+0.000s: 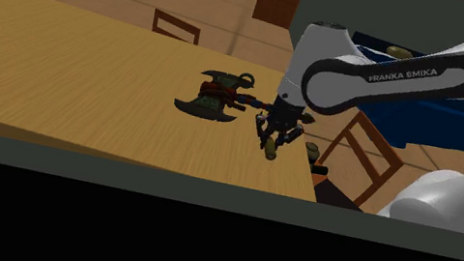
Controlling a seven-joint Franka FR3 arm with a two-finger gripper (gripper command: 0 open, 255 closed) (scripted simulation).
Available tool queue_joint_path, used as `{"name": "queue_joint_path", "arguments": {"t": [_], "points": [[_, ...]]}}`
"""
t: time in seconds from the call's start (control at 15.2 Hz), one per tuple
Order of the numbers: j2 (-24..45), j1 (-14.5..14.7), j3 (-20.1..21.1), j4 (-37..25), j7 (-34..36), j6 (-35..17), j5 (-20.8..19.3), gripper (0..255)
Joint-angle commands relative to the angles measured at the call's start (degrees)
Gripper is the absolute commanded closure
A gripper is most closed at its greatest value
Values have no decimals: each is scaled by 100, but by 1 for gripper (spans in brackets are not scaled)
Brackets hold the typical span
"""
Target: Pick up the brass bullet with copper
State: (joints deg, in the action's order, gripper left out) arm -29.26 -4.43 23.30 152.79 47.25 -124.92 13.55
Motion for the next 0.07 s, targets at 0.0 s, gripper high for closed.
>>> {"name": "queue_joint_path", "arguments": {"t": [0.0], "points": [[-28, 1, -12, -33, -1, 64, -4, 255]]}}
